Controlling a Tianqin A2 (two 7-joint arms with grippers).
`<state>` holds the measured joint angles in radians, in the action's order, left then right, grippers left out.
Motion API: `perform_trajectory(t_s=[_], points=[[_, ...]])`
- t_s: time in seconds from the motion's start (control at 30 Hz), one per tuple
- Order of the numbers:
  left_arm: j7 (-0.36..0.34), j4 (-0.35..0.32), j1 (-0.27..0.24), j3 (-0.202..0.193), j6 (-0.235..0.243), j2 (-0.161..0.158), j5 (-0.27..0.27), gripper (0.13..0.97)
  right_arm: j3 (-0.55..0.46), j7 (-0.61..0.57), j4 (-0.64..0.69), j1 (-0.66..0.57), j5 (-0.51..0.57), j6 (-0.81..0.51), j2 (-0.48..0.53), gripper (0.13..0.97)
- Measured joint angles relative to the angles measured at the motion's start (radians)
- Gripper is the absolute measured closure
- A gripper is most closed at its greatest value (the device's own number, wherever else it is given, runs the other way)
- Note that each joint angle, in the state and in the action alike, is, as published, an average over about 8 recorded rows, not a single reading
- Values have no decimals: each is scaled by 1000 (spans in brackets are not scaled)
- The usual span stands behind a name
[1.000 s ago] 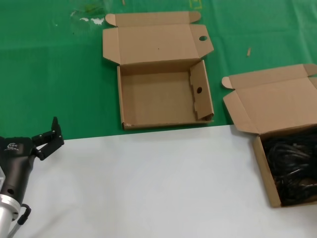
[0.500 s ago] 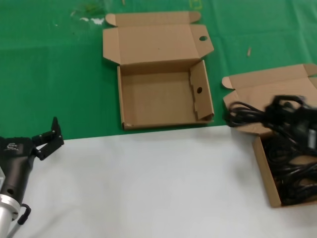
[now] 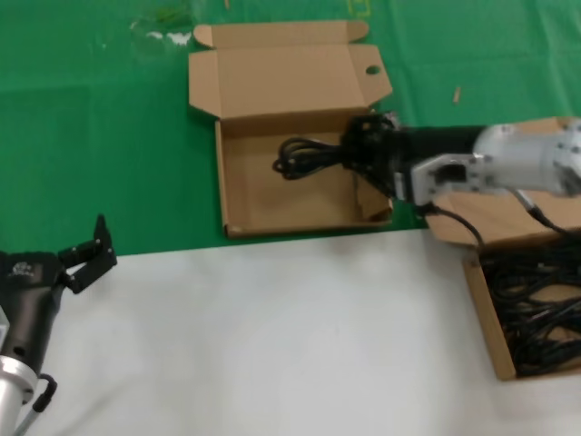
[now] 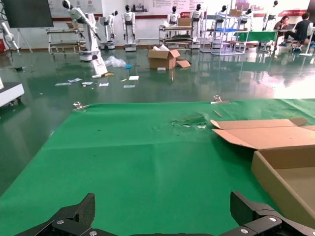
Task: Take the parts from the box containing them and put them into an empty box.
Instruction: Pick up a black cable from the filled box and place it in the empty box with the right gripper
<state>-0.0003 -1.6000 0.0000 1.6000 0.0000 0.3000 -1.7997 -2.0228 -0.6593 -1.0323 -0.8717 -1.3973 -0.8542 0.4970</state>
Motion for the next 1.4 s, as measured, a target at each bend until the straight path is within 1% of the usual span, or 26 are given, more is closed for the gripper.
perform_trajectory(t_s=[0.17, 0.33, 0.57, 0.7, 0.87, 1.4], points=[[0, 0, 0, 0, 0, 0, 0, 132, -31, -138, 236, -142, -2, 27, -145, 953], [0, 0, 0, 0, 0, 0, 0, 132, -26, -280, 455, -241, -25, 55, -247, 953], [0, 0, 0, 0, 0, 0, 0, 132, 22, -511, 776, -361, -77, 52, -335, 954], [0, 0, 0, 0, 0, 0, 0, 132, 48, -608, 905, -408, -99, 40, -354, 955], [0, 0, 0, 0, 0, 0, 0, 132, 59, -642, 951, -425, -107, 35, -359, 955], [0, 0, 0, 0, 0, 0, 0, 132, 59, -643, 954, -426, -107, 35, -359, 955]])
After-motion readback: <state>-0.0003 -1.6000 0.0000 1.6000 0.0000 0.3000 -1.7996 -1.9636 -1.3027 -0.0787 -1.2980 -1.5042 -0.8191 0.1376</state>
